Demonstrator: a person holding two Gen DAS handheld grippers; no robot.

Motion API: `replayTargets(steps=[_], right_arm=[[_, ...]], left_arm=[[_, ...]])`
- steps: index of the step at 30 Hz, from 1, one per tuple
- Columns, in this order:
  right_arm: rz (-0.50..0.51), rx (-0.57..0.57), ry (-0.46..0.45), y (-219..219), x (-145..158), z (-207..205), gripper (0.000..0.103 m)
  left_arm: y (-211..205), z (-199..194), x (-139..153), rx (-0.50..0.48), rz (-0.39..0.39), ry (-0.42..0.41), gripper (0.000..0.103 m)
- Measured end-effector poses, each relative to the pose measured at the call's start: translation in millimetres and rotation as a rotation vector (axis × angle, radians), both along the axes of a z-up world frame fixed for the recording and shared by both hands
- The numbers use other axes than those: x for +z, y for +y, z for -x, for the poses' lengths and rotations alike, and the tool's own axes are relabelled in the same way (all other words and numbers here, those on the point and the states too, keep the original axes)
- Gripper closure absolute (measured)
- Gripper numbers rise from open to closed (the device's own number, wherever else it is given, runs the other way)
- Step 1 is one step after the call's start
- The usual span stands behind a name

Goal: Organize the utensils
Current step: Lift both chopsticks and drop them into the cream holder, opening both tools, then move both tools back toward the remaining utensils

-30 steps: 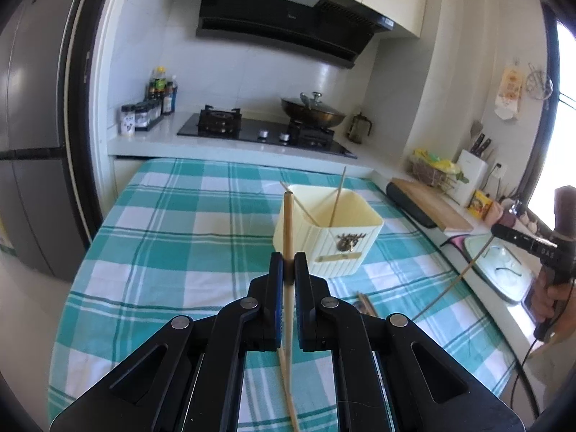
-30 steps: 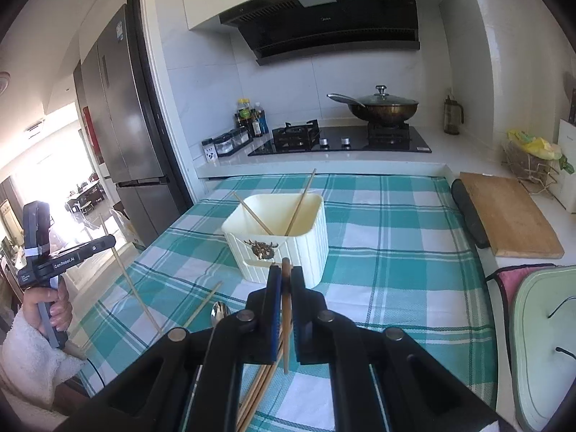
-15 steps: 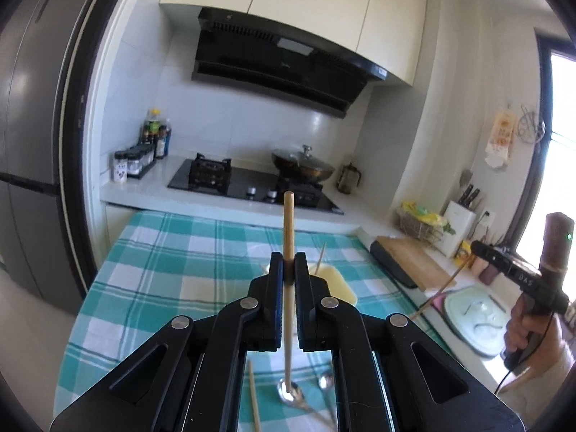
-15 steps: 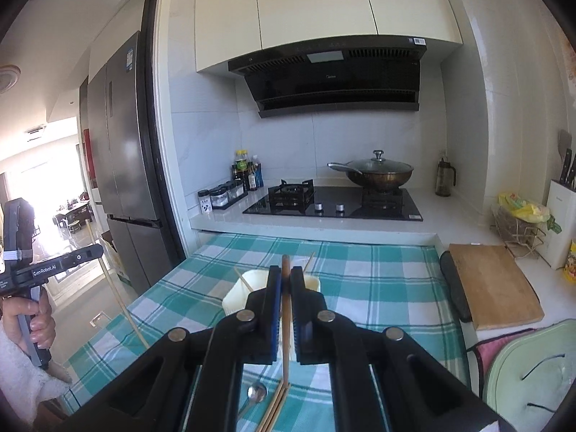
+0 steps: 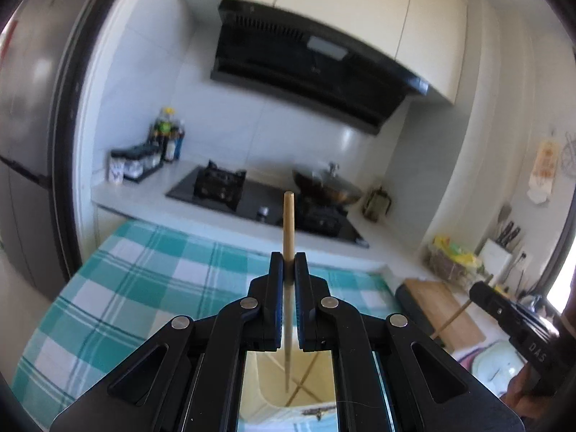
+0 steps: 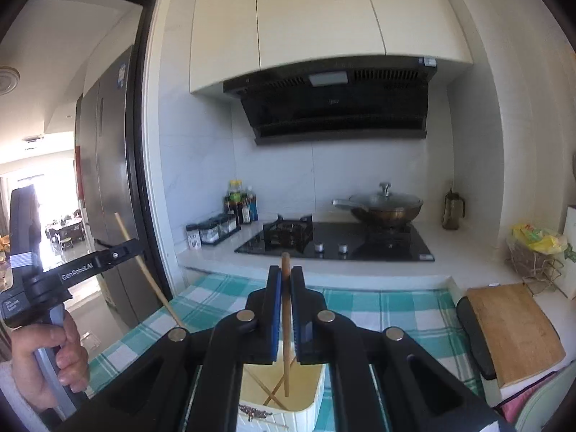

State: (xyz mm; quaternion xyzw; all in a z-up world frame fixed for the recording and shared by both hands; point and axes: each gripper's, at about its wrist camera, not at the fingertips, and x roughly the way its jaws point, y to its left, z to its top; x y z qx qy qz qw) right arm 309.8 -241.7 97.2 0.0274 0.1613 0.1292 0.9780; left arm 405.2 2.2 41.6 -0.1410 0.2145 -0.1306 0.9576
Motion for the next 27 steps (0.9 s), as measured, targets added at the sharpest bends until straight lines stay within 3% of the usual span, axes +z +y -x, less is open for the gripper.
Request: replayTargets(steps=[4,7,8,10,11,12,13,19,21,24,27], right_arm=[[0.02,0.008,0.216,6,-34,-43,0.098],[0.02,0.037,0.36,10,-59,-68,0.097],[0.017,0.041,0.381,9,-65,-70,0.096],[-0.01,0.038,0.388,8,-71,-75,0.091],[-0.025,0.036,0.382,7,-71,-74,0.075],[-0.056,0.033,0.362,3,-70,-69,0.058],[-0.079,0.026,0.335,-1,-68,-62,0.053],[-0.043,-0.013,0.313,-23,-77,-7,0.053],[-0.016,-0.033,0.339,-39,-99,21,0.052],[0.057,-0.094,0.408,-63,-151,68,0.052],[0.117,-0.18,0.525,-83,-207,109,0.052]], left_arm=[[-23,-31,-42,-0.086,-0.069,0.196,0.099],[-37,-36,-60,-0.119,-0.122,0.268,0.099],[-39,-34,-62,-0.119,-0.132,0.28,0.094],[-38,-27,-64,-0.14,-0.122,0.291,0.065],[-35,-21,-63,-0.141,-0.117,0.287,0.044],[-30,-13,-61,-0.136,-0.118,0.276,0.036],[-27,-6,-58,-0.139,-0.122,0.27,0.035],[22,57,-78,-0.166,-0.189,0.344,0.017],[44,86,-99,-0.151,-0.231,0.362,0.011],[73,123,-140,-0.062,-0.317,0.402,0.011],[101,144,-181,0.046,-0.297,0.462,0.011]])
